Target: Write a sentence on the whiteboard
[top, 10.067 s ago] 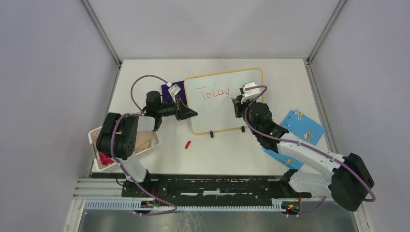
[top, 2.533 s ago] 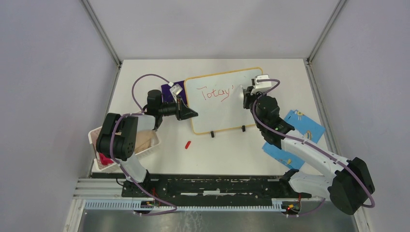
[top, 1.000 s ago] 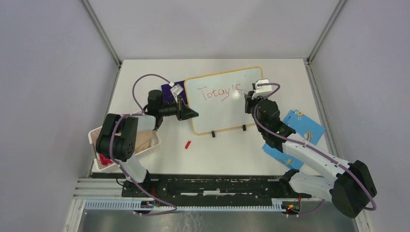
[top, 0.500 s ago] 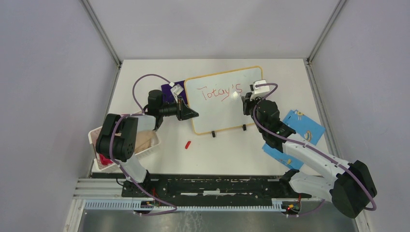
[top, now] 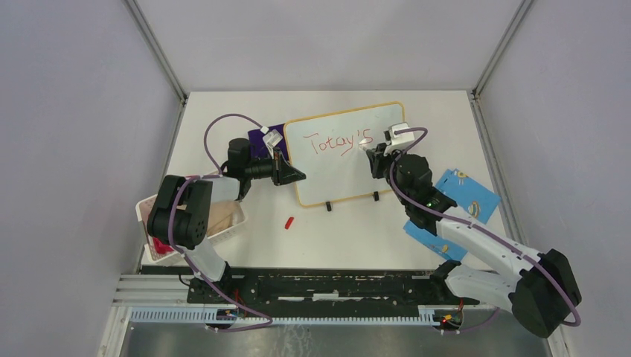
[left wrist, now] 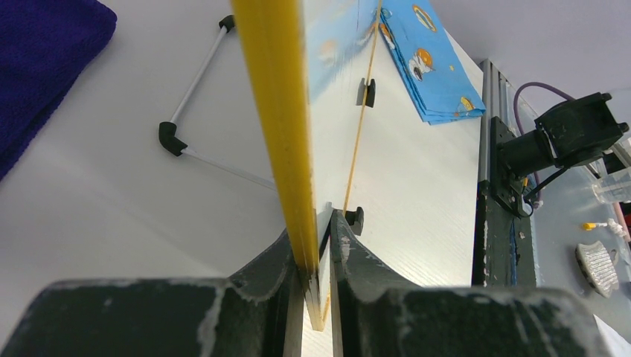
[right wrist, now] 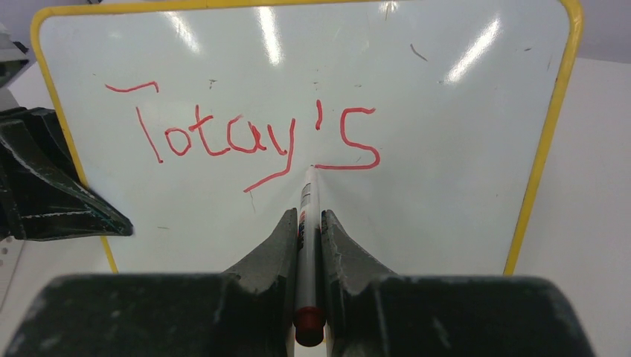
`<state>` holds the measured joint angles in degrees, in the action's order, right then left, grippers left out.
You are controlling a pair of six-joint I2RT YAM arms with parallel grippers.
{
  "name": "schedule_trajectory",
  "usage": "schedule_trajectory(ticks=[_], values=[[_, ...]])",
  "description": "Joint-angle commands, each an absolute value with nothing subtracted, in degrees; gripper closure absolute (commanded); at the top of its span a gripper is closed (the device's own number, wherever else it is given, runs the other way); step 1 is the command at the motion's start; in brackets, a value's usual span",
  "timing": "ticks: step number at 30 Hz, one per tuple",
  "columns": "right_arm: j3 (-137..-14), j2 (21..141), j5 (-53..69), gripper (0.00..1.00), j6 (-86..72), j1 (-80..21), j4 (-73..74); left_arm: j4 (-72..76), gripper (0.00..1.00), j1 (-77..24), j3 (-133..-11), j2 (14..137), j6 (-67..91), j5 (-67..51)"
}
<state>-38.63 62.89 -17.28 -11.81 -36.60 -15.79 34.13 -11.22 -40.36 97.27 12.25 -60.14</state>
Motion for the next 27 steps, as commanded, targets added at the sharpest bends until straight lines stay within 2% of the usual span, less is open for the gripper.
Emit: schedule_trajectory(ticks=[1, 7, 15, 27], values=[[-40.1, 56.6, -15.7, 1.0, -11.8, -36.5, -16.1, 31.2, 0.98, -11.9, -40.8, 97.9, 5.7, -54.1], [-40.6, 49.0, -22.5, 1.0, -1.5, -45.9, -11.5, 31.2, 0.98, -11.9, -41.1, 97.8, 5.5, -54.1], [-34.5, 49.4, -32.1, 1.0, 6.1, -59.8, -12.8, 30.8, 0.98, -12.0, -41.6, 99.6, 5.4, -54.3], [-28.7, 58.4, -32.7, 1.0, 3.7, -64.0, -25.4, 29.8, 0.98, -12.0, -41.2, 99.5, 4.6, -53.5]])
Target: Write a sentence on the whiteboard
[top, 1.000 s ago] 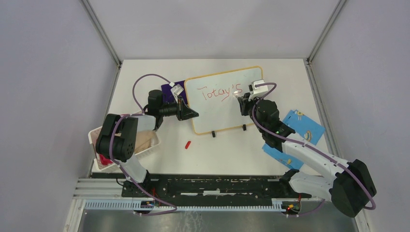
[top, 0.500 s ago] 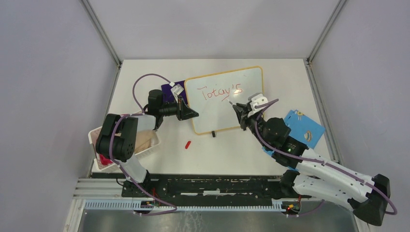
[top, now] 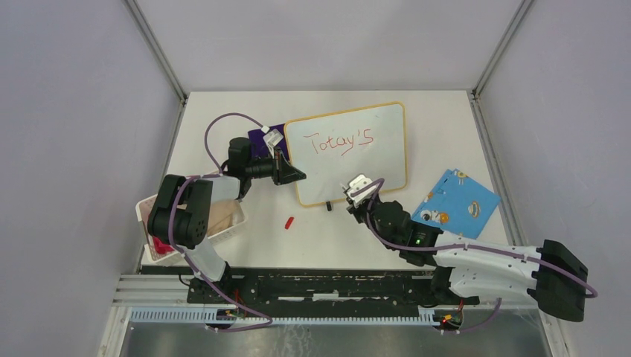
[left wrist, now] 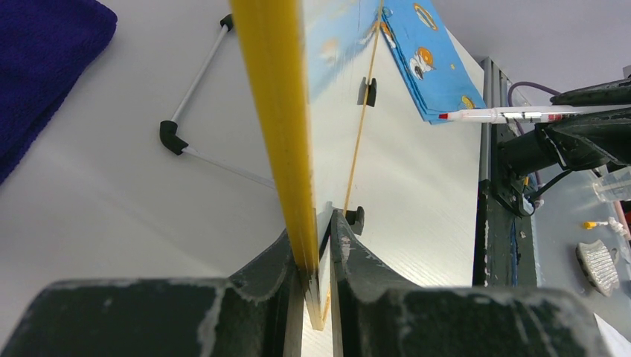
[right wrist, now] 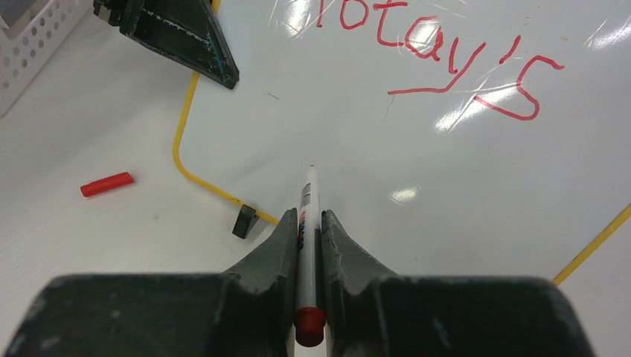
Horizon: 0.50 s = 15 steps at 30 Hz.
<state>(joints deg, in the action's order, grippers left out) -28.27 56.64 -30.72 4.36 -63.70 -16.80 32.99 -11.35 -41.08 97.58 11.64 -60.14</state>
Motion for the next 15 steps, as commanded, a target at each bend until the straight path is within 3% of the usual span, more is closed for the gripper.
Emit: schedule_trajectory(ticks=[1, 15], values=[[-28.8, 59.0, -32.5, 1.0, 3.0, -64.0, -26.3, 29.8, 0.98, -12.0, -41.1, 99.4, 4.5, -53.5], [-35.8, 71.4, -30.3, 1.0, 0.1, -63.9, -31.7, 28.9, 0.98, -12.5, -40.9, 99.8, 3.4, -52.9]])
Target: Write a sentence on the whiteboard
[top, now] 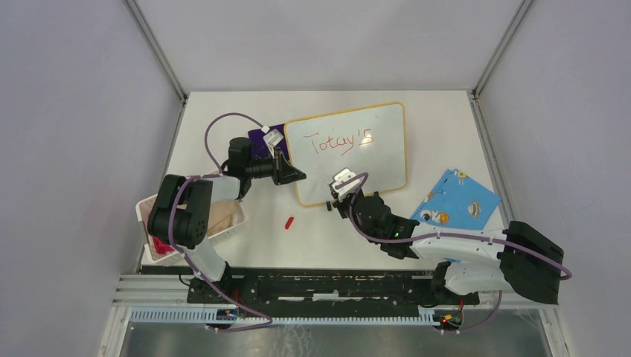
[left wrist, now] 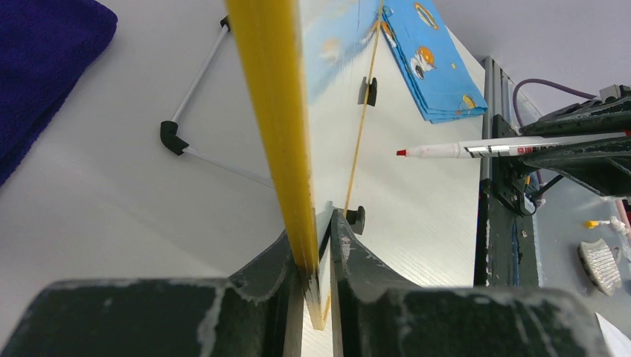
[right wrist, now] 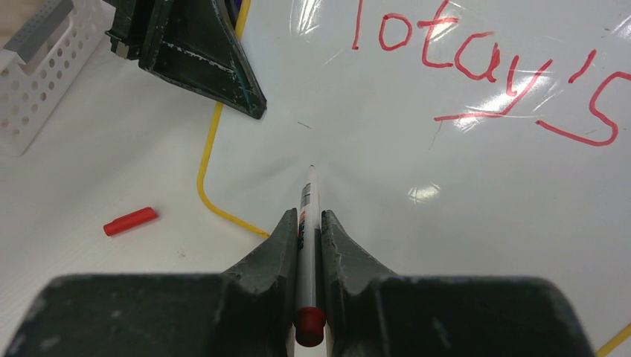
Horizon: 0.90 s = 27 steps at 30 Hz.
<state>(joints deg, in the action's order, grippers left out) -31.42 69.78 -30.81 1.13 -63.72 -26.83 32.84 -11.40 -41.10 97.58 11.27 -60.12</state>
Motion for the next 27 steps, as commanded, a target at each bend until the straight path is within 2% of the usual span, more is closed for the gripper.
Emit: schedule_trajectory(ticks=[1, 27], values=[[-36.3, 72.0, -30.0, 1.0, -1.0, -64.0, -31.8, 28.9, 0.98, -12.6, -40.8, 99.8, 3.4, -52.9], [-40.4, 80.3, -31.4, 1.0, -4.0, -64.0, -30.7, 27.8, 0.98, -13.0, -41.0, 100.2, 2.5, -52.5]])
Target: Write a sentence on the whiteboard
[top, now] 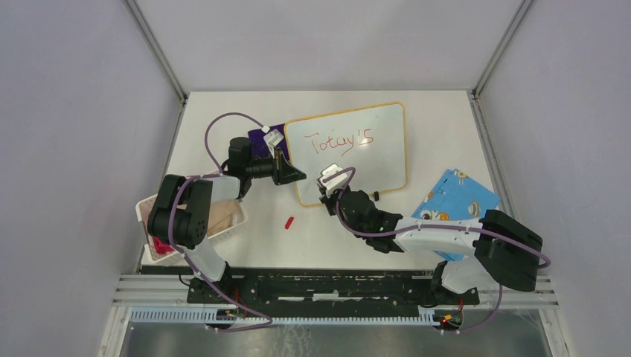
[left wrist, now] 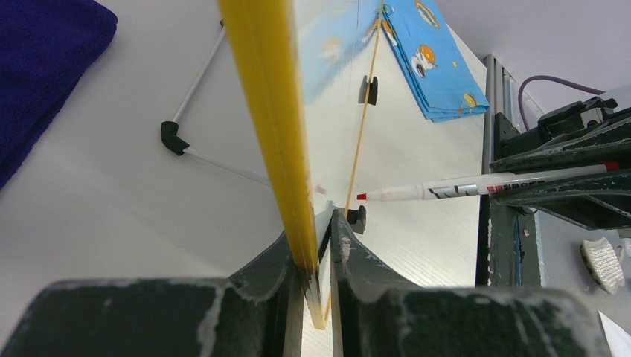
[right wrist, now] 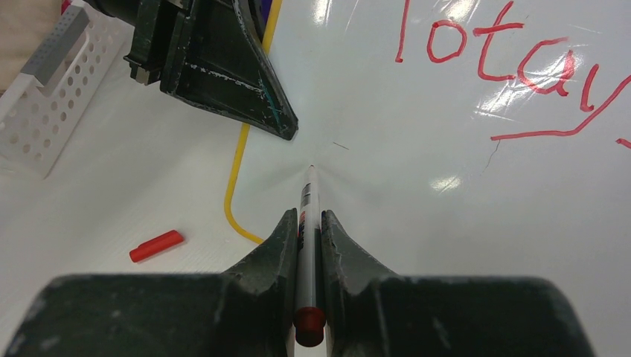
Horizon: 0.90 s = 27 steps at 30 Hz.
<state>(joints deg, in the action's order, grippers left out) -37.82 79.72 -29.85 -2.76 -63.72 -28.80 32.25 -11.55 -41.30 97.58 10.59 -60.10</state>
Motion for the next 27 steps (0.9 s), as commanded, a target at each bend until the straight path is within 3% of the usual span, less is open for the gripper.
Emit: schedule_trajectory(ticks=[1, 27], values=[[-40.4, 80.4, -31.5, 1.0, -4.1, -64.0, -30.6, 27.9, 0.98, -13.0, -41.0, 100.2, 2.5, -52.4], [-36.8, 80.9, -33.3, 1.0, -5.4, -63.9, -28.1, 27.4, 0.98, -13.4, -40.9, 99.8, 2.2, -52.2]])
